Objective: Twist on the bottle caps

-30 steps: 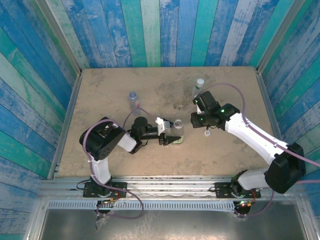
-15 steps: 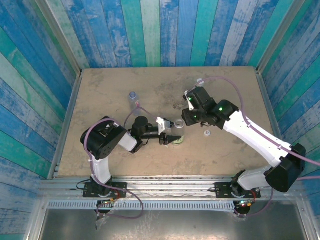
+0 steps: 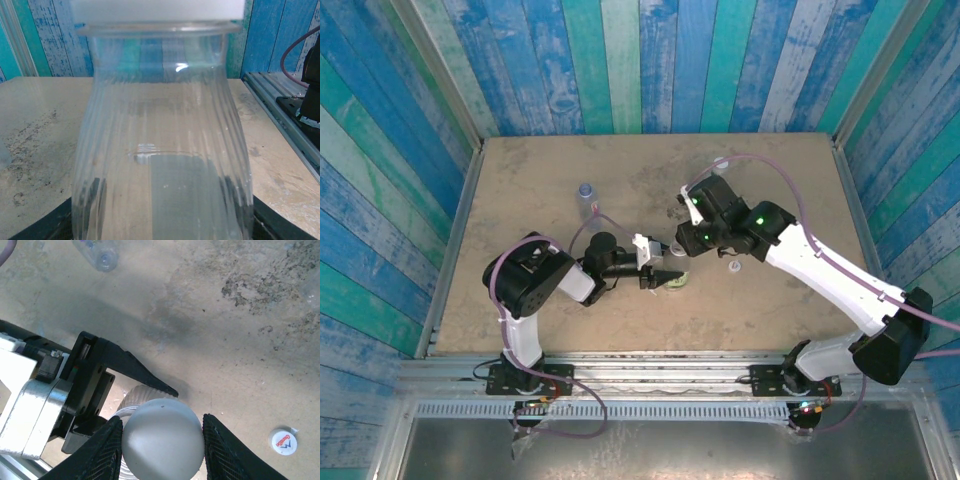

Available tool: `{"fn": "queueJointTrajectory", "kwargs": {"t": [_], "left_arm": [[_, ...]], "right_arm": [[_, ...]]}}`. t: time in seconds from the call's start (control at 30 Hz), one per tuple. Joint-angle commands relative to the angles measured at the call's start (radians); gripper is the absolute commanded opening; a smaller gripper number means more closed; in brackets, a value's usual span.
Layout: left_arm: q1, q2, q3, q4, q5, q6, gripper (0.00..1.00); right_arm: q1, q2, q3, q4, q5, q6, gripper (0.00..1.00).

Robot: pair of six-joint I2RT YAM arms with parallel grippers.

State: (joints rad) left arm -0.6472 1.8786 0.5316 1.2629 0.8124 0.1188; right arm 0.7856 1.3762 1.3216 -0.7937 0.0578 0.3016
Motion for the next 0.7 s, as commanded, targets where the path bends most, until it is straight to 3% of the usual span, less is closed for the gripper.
{"fn": "queueJointTrajectory", "kwargs": {"t": [0.0,0.3,0.67], "left_arm": [[0.000,0.052,0.009,-0.076,0.006,0.018,0.61],[0.001,0.047,0.010,-0.081,0.005,0.019,0.61],[0.000,0.033,0.004,-0.104,0.014,0.033,0.61]], "right_arm": [[0.013,-0.013,0.012,-0.033,-0.024,-0.018,0.44],[0.039,0.019,0.020,-0.044,-0.052,-0.033,0.44],[0.044,0.065,0.060,-0.081,0.011,-0.063,0.44]]}}
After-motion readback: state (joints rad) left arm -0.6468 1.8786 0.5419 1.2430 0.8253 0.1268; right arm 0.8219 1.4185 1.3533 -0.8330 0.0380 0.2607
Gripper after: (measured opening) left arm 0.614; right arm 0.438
